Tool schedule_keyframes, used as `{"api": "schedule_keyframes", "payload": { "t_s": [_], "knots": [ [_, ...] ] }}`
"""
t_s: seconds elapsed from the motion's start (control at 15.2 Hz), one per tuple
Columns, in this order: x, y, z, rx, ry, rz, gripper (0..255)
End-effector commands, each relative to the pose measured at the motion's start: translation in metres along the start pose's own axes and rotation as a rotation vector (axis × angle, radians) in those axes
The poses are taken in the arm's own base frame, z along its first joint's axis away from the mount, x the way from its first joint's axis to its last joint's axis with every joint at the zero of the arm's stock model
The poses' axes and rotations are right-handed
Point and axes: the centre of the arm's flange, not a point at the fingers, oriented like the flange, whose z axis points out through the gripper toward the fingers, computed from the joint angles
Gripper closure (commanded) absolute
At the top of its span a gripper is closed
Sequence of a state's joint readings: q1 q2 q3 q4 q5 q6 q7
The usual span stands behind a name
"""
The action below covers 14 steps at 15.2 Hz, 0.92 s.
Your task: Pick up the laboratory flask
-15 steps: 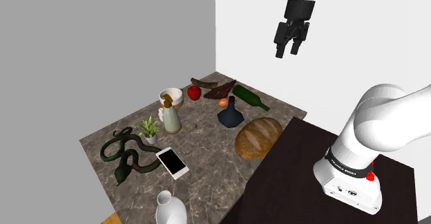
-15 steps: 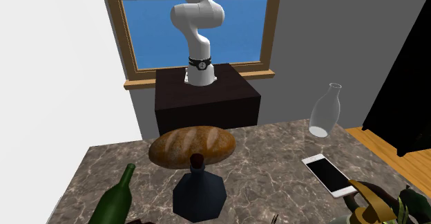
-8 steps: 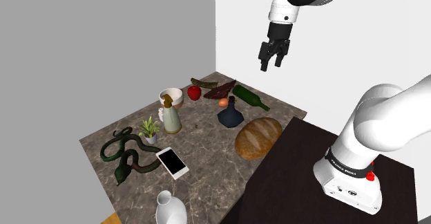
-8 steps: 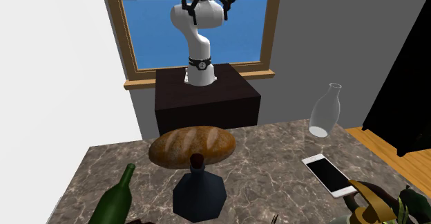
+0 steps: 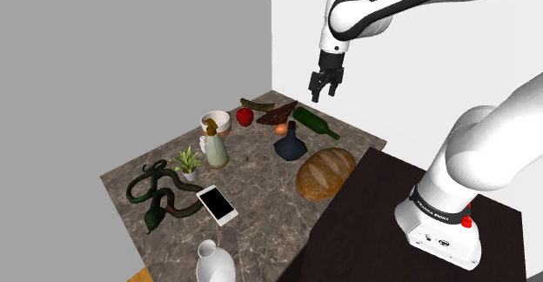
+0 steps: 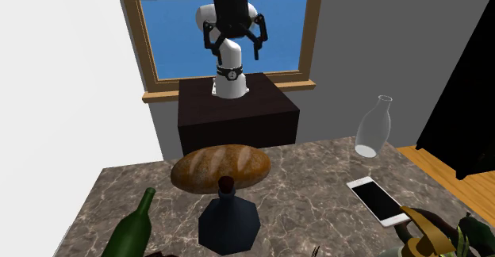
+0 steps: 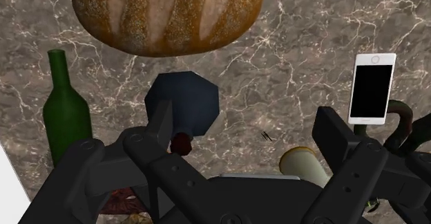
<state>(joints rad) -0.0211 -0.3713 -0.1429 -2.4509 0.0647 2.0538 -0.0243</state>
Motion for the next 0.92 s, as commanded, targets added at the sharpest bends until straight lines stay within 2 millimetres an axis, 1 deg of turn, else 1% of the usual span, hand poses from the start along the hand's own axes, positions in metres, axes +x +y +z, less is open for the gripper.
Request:
{"api": "schedule_keyframes", "payload": {
  "t_s": [0.0,0.86],
  "knots": [
    [0.016,0.006,0.021,-0.005,0.006,-0.004,0],
    [0.126,0.042,0.143,-0.032,0.031,-0.027,0]
  ]
}}
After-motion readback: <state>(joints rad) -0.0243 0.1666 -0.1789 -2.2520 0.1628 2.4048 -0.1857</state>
